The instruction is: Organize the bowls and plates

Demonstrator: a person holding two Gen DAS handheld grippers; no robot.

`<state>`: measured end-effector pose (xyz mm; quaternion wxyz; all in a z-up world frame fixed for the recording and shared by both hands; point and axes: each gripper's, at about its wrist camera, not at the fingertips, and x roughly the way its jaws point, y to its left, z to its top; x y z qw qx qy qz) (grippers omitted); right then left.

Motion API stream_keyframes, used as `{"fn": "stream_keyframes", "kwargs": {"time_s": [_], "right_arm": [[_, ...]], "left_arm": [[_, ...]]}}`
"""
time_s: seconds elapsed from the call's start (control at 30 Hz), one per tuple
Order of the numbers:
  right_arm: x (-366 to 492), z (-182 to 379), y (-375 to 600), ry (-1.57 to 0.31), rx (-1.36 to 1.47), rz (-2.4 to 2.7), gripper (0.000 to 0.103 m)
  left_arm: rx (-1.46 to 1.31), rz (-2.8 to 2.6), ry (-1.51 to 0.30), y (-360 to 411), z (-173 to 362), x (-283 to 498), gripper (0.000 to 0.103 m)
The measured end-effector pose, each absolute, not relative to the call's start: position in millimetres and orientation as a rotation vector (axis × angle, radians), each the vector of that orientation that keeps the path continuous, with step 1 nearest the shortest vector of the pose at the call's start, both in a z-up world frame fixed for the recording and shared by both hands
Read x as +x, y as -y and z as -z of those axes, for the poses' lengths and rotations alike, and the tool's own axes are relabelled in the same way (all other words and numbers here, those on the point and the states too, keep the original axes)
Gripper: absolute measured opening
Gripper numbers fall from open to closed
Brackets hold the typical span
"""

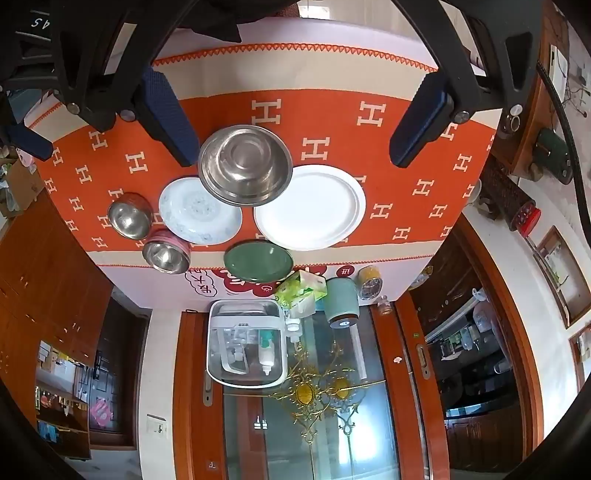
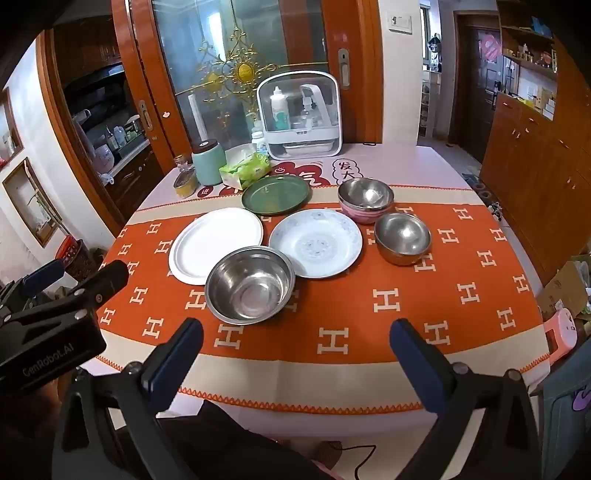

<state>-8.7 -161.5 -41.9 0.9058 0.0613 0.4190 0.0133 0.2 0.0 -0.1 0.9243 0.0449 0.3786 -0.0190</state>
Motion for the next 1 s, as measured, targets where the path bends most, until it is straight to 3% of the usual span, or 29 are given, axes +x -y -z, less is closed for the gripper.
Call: {"fn": "stream_keyframes", "kwargs": {"time_s": [1.0], "right_arm": [[-12.6, 43.4, 164.4, -0.868, 0.127, -0.03, 0.101]], "left_arm": [[0.086, 0.046, -0.774, 3.5, -0.5, -5.4, 0.102]]}}
